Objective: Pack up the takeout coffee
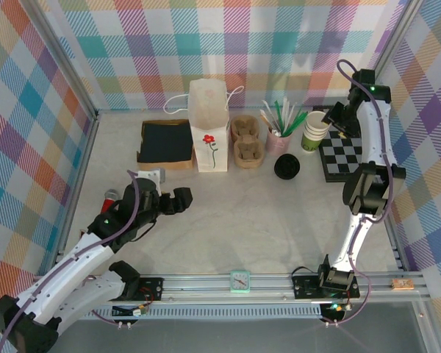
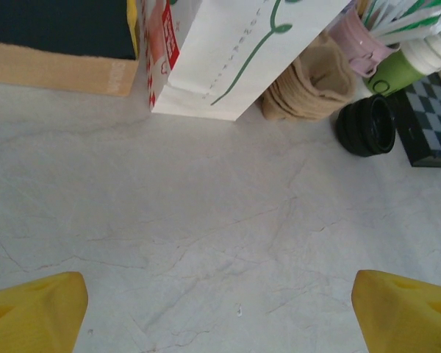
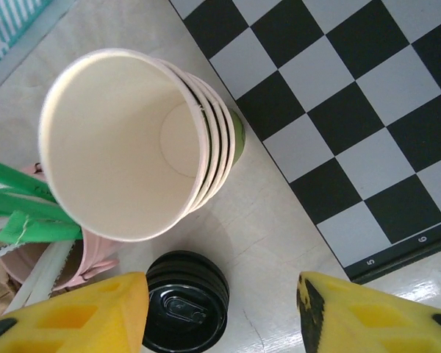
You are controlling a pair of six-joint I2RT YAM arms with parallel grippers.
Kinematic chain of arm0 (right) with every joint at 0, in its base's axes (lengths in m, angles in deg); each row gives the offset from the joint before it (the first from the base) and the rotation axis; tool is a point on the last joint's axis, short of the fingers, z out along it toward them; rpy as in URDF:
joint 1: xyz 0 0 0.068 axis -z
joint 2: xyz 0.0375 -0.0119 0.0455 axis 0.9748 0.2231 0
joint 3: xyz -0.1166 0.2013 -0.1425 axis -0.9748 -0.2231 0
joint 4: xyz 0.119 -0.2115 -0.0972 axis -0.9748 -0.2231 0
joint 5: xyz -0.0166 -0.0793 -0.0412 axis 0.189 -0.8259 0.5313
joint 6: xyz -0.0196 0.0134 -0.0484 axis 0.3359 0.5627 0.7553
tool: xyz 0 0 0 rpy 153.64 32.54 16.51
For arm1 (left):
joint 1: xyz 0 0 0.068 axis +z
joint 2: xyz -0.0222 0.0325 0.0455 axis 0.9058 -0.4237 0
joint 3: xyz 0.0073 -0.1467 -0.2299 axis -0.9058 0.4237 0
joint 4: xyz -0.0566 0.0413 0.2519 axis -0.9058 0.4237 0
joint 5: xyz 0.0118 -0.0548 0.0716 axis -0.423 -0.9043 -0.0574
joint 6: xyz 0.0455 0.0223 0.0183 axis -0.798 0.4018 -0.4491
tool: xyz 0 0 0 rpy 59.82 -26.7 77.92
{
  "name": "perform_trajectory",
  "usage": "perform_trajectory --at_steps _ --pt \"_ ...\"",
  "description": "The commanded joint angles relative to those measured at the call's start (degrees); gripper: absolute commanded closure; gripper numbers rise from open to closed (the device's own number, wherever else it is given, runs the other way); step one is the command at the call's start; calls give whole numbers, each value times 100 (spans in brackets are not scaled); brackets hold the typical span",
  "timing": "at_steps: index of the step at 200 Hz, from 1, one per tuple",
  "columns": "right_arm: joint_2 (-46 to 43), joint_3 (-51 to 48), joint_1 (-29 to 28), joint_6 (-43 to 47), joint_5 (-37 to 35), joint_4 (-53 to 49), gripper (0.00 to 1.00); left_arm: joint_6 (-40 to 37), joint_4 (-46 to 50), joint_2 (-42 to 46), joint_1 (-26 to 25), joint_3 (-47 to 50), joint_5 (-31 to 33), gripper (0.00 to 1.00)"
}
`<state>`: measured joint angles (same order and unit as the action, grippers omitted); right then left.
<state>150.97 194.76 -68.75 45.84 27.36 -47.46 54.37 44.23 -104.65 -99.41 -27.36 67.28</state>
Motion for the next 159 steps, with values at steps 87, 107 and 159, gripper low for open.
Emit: perform_trajectory --at_steps 87,107,159 --pt "867 1028 30 24 28 -381 53 53 260 101 -76 -9 197 8" --pt "1004 1173 29 27 54 -418 55 51 269 98 -76 -38 210 8" --pt "1148 1341 -27 39 72 -387 61 27 287 86 -75 -73 259 8"
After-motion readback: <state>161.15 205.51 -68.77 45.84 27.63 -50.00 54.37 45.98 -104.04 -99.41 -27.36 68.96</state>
